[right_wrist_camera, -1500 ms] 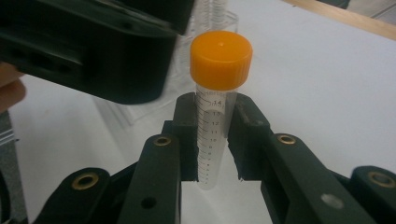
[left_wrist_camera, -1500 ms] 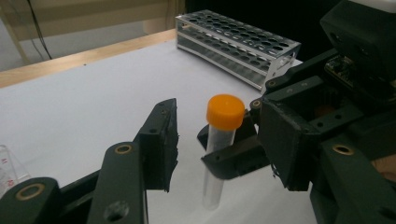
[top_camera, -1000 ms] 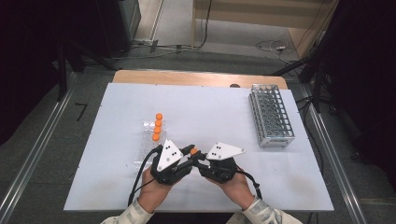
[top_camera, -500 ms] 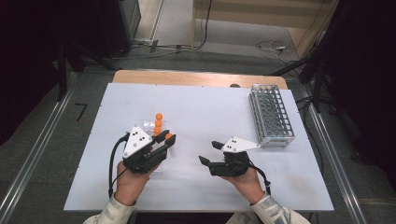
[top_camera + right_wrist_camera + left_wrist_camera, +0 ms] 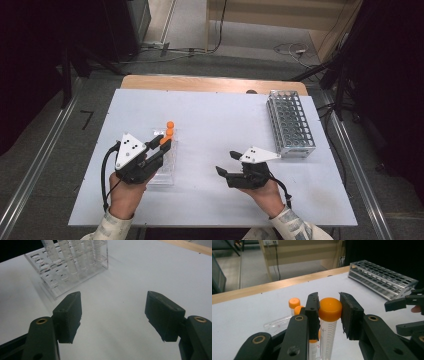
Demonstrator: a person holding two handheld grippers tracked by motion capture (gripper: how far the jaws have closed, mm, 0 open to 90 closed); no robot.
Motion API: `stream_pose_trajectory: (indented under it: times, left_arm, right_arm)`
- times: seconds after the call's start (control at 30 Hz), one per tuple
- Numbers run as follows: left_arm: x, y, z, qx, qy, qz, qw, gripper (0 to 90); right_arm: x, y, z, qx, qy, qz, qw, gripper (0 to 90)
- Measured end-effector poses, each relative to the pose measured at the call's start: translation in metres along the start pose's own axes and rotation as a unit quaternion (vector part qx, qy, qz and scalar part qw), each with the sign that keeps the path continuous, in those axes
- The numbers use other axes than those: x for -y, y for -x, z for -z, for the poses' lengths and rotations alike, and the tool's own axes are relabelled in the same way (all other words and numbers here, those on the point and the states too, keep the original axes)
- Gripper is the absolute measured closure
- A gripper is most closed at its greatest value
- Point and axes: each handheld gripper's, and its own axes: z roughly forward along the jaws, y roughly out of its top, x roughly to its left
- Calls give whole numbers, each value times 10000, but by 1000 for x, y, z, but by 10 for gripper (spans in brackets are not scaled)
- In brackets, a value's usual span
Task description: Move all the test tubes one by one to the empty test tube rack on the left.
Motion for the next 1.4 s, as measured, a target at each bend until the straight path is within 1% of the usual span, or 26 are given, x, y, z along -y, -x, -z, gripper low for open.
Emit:
stream_pose_trajectory:
  times: [0.03,0.17,0.23,0.33,0.53,0.73,0.87,1.0,1.03,1.1,1.23,1.4]
  left_arm:
    - [1,0,0,-32,-16,-31,10000,699]
    - [5,-1,-2,-137,-33,-55,9999,699]
    - [8,-1,-3,-152,-43,-35,9999,698]
    - [13,1,-6,-147,-130,-44,9998,697]
    - [23,4,-12,-213,-269,-71,9994,695]
    - [28,5,-12,-297,-295,-41,9991,691]
    - [29,5,-12,-309,-301,-7,9991,627]
    - [29,5,-11,-318,-287,-10,9991,617]
    - [29,5,-11,-311,-278,-6,9991,600]
    - [29,5,-10,-303,-247,39,9992,588]
    - [28,5,-9,-311,-189,70,9993,511]
    - [29,3,-8,-427,-166,181,9988,391]
  right_arm:
    - [0,0,0,-2,8,-7,10000,287]
    - [0,0,0,3,4,5,10000,287]
    - [0,0,0,1,3,7,10000,287]
    - [1,0,0,0,-18,0,10000,287]
    - [1,-1,-1,3,-27,5,10000,287]
    - [1,-1,-1,-2,-28,18,10000,289]
    - [1,-1,-1,-2,-30,12,10000,289]
    - [1,-2,-1,-1,-34,12,10000,289]
    - [1,-2,-1,4,-27,2,10000,289]
    - [1,-1,-1,17,-20,-13,10000,289]
    - [1,2,1,62,-4,-69,10000,290]
    - [2,6,3,135,21,-112,9998,290]
